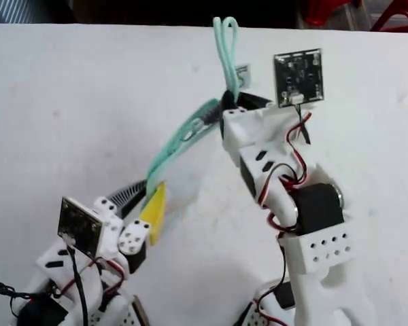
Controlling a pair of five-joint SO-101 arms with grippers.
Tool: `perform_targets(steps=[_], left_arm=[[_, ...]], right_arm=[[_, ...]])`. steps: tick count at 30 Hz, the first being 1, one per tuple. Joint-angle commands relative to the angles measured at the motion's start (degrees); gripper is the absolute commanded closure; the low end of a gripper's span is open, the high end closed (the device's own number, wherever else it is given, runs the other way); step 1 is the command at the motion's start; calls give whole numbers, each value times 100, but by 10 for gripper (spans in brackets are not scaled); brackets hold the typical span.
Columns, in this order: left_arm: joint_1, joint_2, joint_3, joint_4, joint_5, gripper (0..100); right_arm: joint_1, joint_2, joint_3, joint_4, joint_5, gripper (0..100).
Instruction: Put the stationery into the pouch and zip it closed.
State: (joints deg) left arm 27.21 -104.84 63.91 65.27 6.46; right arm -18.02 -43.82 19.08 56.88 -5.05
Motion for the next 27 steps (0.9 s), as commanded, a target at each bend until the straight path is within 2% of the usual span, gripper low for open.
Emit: perform_targets(steps=[1, 11, 16, 27], left_arm=[[-31, 22, -9, -193, -26, 978], [-31, 22, -9, -167, -35, 978], [-31, 22, -9, -167, -35, 978], [-31, 22, -9, -158, -35, 979]], right_arm=[[602, -84, -62, -145, -158, 981], [1182, -75, -18, -602, -167, 981], [1077, -66, 26, -743, -167, 981], [1156, -66, 1108, -2343, -149, 981]])
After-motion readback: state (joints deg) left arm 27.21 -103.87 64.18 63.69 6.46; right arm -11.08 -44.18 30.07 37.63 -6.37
